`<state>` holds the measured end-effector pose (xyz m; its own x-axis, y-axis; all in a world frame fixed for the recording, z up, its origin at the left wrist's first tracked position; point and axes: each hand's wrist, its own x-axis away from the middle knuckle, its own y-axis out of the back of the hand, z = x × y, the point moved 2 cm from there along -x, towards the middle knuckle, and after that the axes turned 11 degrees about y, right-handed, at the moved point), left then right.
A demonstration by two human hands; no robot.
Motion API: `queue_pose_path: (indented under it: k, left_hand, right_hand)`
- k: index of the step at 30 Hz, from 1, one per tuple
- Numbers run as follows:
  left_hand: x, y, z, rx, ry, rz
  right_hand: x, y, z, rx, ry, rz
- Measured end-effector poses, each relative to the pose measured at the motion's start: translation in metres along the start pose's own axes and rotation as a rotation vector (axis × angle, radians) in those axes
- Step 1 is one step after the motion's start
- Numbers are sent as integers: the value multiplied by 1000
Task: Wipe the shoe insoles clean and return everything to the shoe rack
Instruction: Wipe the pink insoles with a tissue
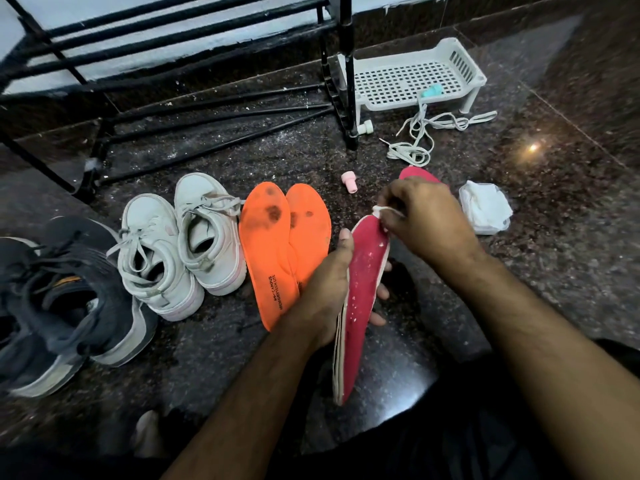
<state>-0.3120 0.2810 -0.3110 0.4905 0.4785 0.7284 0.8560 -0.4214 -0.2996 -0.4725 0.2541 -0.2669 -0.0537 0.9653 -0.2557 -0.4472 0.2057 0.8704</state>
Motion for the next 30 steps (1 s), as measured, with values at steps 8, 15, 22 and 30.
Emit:
queue_pose_path:
  k: [8,15,22,30]
  left_hand:
    - [0,-1,0,25,12,-3]
    - [-2,-1,0,28,-5,-41]
    - [-1,1,-1,26,-9,-85]
    - [0,-2,2,-1,8,-36]
  right_hand:
    - [3,-10,8,-60,76,109]
    - [10,-8,25,-163,147,155]
    - [7,2,16,-96,98,80]
    - [3,-1,-2,-37,-84,-24]
